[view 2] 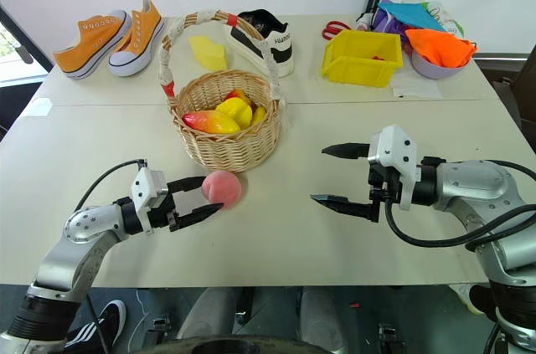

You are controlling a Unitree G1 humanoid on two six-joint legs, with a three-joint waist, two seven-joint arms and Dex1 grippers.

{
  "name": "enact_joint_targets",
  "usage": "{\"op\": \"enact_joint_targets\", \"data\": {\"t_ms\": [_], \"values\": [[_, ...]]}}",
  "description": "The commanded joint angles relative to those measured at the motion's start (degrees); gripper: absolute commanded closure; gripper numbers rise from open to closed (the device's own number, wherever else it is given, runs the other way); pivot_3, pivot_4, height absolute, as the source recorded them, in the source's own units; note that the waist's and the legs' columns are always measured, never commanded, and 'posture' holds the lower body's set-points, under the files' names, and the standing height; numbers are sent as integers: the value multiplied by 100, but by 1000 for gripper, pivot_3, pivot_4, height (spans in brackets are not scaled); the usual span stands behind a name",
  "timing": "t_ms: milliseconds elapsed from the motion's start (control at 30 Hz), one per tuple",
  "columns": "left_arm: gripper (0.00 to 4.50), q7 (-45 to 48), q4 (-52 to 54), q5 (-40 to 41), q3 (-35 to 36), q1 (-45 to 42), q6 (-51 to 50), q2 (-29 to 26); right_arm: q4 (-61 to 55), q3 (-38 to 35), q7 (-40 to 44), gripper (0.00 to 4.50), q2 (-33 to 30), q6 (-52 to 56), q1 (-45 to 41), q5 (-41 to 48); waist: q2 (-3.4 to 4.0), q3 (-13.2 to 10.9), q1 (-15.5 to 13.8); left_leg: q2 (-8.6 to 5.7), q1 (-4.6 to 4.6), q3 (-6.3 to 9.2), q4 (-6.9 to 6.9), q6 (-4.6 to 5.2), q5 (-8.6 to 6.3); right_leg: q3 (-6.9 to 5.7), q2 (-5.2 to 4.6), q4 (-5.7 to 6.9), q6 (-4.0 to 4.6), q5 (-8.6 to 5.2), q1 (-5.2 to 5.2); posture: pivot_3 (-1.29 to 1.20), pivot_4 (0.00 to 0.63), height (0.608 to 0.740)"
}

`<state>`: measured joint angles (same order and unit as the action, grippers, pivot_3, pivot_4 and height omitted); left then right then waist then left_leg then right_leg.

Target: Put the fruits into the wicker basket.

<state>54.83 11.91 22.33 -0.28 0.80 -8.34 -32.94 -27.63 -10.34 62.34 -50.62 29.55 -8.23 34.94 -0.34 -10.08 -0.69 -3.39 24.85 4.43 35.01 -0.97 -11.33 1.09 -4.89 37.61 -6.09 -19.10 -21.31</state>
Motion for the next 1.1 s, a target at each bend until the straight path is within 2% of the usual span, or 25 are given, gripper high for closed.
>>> {"op": "enact_joint_targets", "data": {"t_ms": [33,200,267,433,600,833,967,1100], "values": [[1501,99,237,440,369,157,55,8,-19,-60,-17,0,14,-115,-126,56,0,0,4,0,0,0,0,0,0,0,0,0,0,0,0,0,150,740],[1501,454,969,1870,1243,413,-554,-316,7,-71,31,0,41,-131,-101,153,-1,-1,3,1,1,1,0,0,0,0,0,0,4,-2,-1,0,150,740],[1501,464,1145,2152,1491,373,-701,-447,26,-105,17,0,114,-174,-137,218,0,0,3,1,2,2,1,0,0,-1,-1,0,10,-5,-2,0,150,740],[1501,-567,1221,2903,1711,-859,-1346,-324,267,-106,-303,0,614,-275,-644,362,-1,0,-5,-1,2,5,15,1,1,-7,1,1,0,1,6,0,150,740],[1501,-1374,919,2339,1360,-1789,-1535,-128,570,-83,-673,0,909,-370,-1059,213,-7,-1,3,-5,2,5,20,0,2,-3,10,4,-49,28,7,0,150,740],[1501,-1748,556,1612,770,-2078,-1446,307,637,99,-1116,0,1097,-338,-1264,21,-7,0,18,-3,2,5,13,-3,4,0,18,17,-49,28,-3,0,150,740],[28,-1997,443,1370,879,-2191,-1310,476,591,108,-1125,0,1101,-372,-1200,-25,-7,-1,14,-3,2,5,17,-4,5,0,18,19,-49,28,-2,0,150,740],[28,-2033,439,1338,971,-2275,-1262,552,599,144,-1122,0,1106,-409,-1196,-66,-7,-1,8,-3,2,5,18,-4,5,0,17,19,-49,28,-2,0,150,740]]}}
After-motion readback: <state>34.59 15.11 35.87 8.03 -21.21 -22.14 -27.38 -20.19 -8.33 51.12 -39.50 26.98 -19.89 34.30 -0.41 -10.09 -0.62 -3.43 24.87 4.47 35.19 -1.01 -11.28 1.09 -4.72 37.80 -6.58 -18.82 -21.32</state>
